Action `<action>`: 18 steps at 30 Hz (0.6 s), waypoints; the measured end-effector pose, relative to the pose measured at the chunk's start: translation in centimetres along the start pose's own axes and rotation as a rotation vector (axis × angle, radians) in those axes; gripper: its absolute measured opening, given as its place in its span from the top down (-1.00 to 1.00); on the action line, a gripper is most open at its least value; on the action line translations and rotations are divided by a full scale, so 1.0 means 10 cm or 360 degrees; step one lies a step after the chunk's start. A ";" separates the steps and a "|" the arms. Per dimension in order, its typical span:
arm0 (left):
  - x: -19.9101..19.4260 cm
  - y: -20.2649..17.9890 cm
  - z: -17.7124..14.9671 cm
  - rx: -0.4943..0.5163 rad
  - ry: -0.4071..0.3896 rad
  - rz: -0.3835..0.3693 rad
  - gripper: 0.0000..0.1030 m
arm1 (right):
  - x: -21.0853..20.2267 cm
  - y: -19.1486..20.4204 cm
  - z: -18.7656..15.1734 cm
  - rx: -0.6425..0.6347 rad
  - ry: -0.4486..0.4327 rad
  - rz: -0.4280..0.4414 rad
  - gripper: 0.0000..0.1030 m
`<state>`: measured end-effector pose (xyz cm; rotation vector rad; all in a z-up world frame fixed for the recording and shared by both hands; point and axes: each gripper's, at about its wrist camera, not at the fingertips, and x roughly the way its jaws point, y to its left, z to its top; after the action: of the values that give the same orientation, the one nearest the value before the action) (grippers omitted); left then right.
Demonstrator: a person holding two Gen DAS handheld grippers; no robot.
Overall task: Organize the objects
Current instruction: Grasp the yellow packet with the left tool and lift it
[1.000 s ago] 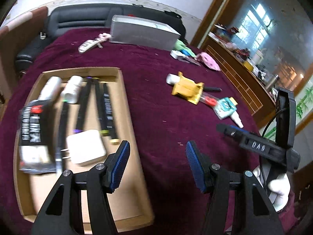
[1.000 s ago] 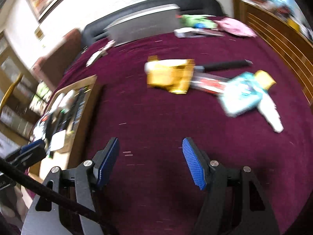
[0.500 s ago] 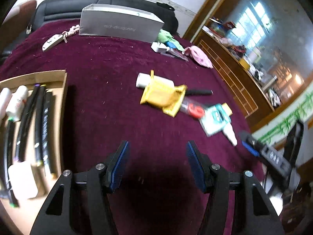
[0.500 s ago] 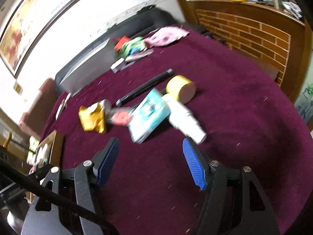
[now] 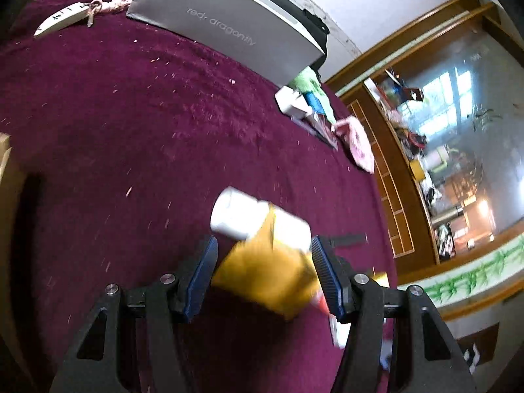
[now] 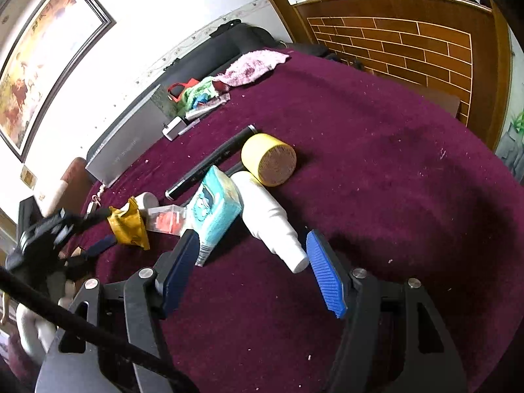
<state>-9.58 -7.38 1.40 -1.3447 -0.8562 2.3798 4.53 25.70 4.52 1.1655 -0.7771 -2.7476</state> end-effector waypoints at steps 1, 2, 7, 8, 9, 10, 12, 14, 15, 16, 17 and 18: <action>0.05 0.00 0.02 0.0010 -0.0017 0.0026 -0.03 | 0.01 0.00 0.00 -0.0002 0.0015 0.0011 -0.31; 0.08 0.00 0.03 0.0010 -0.0018 0.0019 -0.03 | 0.03 0.01 0.00 -0.0009 0.0027 0.0017 -0.31; 0.15 -0.09 -0.15 0.0048 0.0246 -0.0288 -0.03 | 0.09 0.03 -0.02 -0.0038 0.0074 0.0030 -0.31; 0.13 -0.14 -0.23 0.0101 0.0310 -0.0332 -0.03 | 0.09 0.02 -0.02 -0.0027 0.0081 0.0037 -0.31; 0.09 -0.19 -0.30 0.0155 0.0360 -0.0366 -0.03 | 0.09 0.01 -0.02 -0.0017 0.0085 0.0041 -0.31; 0.03 -0.26 -0.38 0.0236 0.0412 -0.0416 -0.03 | 0.09 -0.01 -0.02 -0.0001 0.0086 0.0046 -0.31; -0.11 -0.37 -0.49 0.0366 0.0433 -0.0404 -0.03 | 0.09 -0.04 -0.02 0.0024 0.0089 0.0051 -0.32; -0.26 -0.51 -0.56 0.0544 0.0363 -0.0265 -0.03 | 0.09 -0.05 -0.02 0.0031 0.0090 0.0058 -0.33; -0.30 -0.60 -0.59 0.0627 0.0318 -0.0195 -0.03 | 0.09 -0.05 -0.02 0.0030 0.0090 0.0057 -0.33; -0.32 -0.66 -0.61 0.0700 0.0284 -0.0142 -0.03 | 0.08 -0.04 -0.02 0.0027 0.0091 0.0056 -0.33; -0.35 -0.74 -0.64 0.0799 0.0241 -0.0083 -0.03 | 0.08 -0.04 -0.02 0.0027 0.0091 0.0055 -0.33; -0.35 -0.81 -0.66 0.0877 0.0215 -0.0050 -0.03 | 0.09 -0.04 -0.01 0.0030 0.0091 0.0057 -0.33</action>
<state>-2.53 -0.35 6.17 -1.2236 -0.1562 2.2321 4.08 25.81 3.65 1.2155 -0.8108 -2.6712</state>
